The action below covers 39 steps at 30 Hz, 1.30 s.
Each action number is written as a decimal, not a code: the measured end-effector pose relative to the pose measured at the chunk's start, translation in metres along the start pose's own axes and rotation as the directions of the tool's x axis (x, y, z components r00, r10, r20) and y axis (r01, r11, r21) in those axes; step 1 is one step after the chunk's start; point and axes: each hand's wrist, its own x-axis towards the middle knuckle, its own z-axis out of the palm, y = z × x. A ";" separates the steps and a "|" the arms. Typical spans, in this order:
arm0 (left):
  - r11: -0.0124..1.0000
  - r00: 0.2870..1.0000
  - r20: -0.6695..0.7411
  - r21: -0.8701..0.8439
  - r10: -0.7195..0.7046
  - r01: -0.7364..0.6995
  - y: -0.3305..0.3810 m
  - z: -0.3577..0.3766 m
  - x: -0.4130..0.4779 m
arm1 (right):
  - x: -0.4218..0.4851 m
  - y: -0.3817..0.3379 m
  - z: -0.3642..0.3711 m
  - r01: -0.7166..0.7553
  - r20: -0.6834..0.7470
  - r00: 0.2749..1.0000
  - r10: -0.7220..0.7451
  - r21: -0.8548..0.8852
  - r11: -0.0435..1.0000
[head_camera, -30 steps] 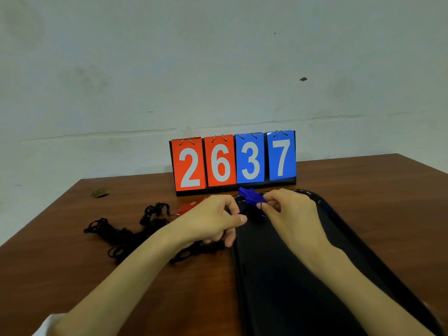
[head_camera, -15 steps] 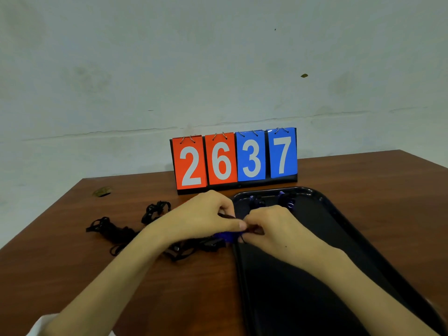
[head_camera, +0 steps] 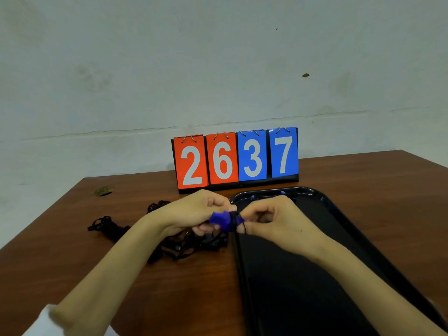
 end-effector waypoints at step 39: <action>0.911 0.879 -0.377 0.389 0.293 -0.137 0.012 0.013 0.002 | 0.005 0.015 0.001 0.022 0.014 1.000 -0.017 -0.397 0.918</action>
